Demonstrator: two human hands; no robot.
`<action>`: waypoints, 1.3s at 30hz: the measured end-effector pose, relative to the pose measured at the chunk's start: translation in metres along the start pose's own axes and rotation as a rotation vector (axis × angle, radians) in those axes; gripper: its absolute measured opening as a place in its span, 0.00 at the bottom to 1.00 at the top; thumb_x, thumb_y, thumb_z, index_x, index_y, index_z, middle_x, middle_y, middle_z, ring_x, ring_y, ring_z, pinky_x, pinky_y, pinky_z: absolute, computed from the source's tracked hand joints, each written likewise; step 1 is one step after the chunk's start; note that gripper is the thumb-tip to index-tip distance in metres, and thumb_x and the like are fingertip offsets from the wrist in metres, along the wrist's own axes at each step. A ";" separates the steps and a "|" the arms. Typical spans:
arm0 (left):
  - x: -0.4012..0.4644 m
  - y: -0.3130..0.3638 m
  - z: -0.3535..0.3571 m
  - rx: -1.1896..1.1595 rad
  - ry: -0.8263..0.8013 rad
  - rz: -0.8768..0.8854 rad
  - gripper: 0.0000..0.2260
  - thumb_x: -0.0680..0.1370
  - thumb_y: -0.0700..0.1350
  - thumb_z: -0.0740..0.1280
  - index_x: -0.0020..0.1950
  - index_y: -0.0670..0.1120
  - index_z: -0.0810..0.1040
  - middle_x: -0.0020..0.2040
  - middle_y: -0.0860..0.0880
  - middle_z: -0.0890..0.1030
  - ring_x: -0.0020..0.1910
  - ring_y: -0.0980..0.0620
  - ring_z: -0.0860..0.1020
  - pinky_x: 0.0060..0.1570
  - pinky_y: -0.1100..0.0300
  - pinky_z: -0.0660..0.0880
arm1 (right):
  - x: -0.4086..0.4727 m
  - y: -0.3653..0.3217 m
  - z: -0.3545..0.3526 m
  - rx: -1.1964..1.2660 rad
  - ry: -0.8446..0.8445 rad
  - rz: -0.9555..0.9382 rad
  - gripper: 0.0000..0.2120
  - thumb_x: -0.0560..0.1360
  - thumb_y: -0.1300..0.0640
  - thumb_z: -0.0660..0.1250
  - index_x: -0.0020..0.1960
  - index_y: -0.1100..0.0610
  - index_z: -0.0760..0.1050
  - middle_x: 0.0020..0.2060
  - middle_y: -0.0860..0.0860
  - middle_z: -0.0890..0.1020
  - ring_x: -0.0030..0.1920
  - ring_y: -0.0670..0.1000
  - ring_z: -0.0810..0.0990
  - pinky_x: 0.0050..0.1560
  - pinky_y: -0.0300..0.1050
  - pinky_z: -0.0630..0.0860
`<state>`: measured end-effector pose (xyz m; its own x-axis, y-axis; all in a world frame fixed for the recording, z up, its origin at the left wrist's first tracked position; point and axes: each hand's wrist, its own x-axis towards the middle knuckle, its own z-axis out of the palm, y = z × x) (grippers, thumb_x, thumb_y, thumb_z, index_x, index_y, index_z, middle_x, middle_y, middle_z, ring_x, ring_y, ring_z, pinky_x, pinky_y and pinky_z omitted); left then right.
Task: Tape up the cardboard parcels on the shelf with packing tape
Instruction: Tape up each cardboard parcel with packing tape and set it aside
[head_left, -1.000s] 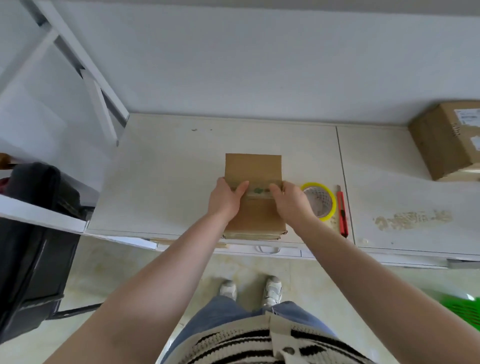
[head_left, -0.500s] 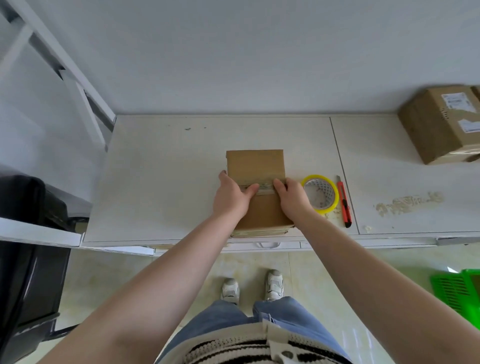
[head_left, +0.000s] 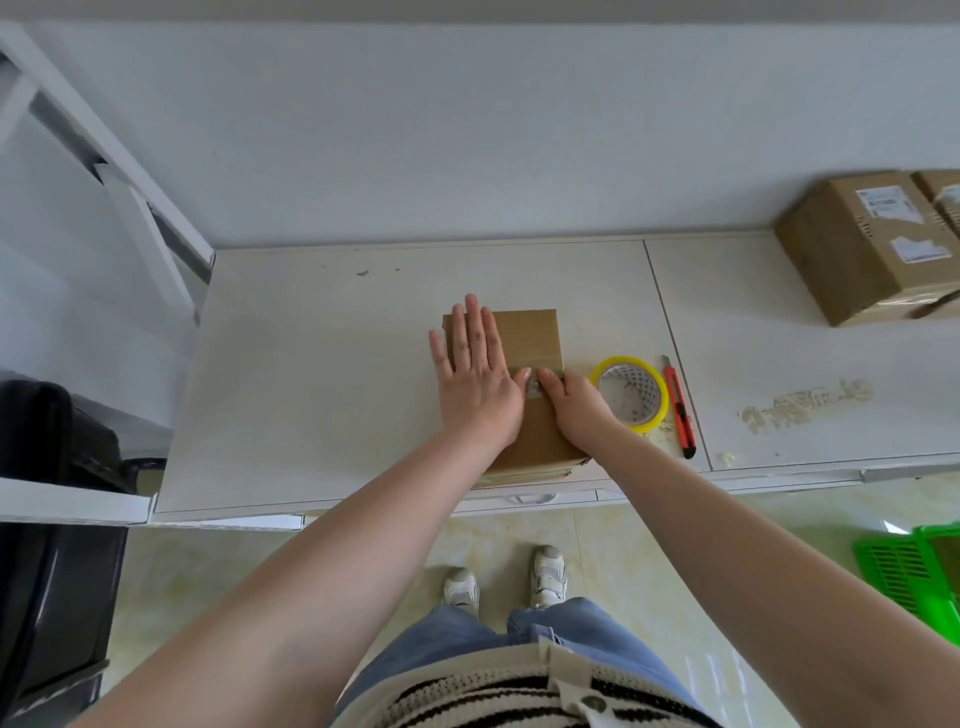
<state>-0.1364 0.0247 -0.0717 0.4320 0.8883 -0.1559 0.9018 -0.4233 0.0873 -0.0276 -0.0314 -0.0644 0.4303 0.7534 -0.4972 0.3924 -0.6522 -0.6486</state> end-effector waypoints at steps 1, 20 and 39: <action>0.001 0.001 0.000 0.020 0.020 0.033 0.35 0.84 0.59 0.46 0.78 0.39 0.32 0.78 0.40 0.30 0.77 0.42 0.32 0.75 0.40 0.35 | 0.001 0.001 -0.001 0.006 0.000 0.001 0.20 0.84 0.49 0.53 0.61 0.64 0.73 0.55 0.61 0.79 0.57 0.60 0.77 0.46 0.43 0.64; 0.006 -0.007 -0.004 -0.063 -0.036 0.101 0.35 0.83 0.60 0.47 0.79 0.42 0.35 0.79 0.43 0.32 0.78 0.44 0.34 0.75 0.43 0.34 | -0.006 -0.006 -0.008 0.152 -0.073 0.004 0.19 0.84 0.49 0.54 0.63 0.61 0.74 0.51 0.54 0.79 0.53 0.55 0.77 0.52 0.46 0.72; 0.006 -0.023 -0.012 -1.504 -0.341 -0.310 0.30 0.84 0.55 0.57 0.80 0.60 0.43 0.76 0.51 0.65 0.70 0.46 0.71 0.67 0.46 0.72 | -0.010 -0.015 -0.014 0.360 -0.037 0.051 0.31 0.76 0.42 0.67 0.74 0.53 0.63 0.64 0.51 0.76 0.60 0.51 0.78 0.62 0.54 0.76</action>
<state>-0.1546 0.0418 -0.0627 0.4095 0.7348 -0.5408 0.2047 0.5037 0.8393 -0.0263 -0.0304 -0.0413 0.4099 0.7275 -0.5503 0.0567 -0.6224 -0.7806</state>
